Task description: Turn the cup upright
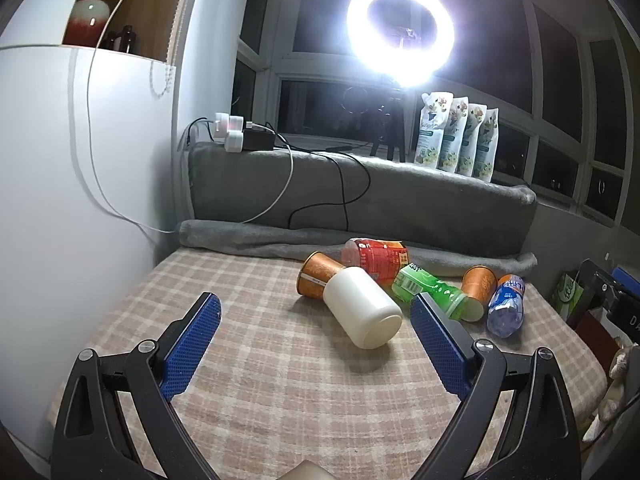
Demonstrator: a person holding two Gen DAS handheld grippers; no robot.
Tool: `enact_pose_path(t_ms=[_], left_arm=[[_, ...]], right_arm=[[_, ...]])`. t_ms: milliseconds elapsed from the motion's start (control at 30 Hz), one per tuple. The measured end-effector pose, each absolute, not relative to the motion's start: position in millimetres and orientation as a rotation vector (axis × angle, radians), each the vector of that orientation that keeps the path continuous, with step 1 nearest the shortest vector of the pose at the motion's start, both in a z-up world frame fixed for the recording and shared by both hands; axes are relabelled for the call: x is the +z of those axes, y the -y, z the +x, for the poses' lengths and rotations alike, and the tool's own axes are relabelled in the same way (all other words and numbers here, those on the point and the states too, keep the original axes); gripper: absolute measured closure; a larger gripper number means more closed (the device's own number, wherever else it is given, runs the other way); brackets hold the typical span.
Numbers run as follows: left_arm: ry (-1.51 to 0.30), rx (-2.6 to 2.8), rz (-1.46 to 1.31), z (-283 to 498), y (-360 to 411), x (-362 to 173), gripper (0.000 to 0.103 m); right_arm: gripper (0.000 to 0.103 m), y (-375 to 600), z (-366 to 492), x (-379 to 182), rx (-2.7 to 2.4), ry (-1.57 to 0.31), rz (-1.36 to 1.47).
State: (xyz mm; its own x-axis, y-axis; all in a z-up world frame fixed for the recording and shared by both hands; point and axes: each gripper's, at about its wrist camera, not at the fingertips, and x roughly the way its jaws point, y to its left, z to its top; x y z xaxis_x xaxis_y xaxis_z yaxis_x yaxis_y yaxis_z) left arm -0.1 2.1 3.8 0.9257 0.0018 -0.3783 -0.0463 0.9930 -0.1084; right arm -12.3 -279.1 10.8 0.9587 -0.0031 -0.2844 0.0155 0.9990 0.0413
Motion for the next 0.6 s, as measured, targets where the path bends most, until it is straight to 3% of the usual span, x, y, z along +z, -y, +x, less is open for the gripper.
enact_pose_path(t_ms=[600], left_arm=[[-0.358,0.032,-0.115,-6.0,-4.3,8.4,0.007]], right_arm=[[0.003,277.3,-15.5,20.3,-0.019,-0.273,0.04]])
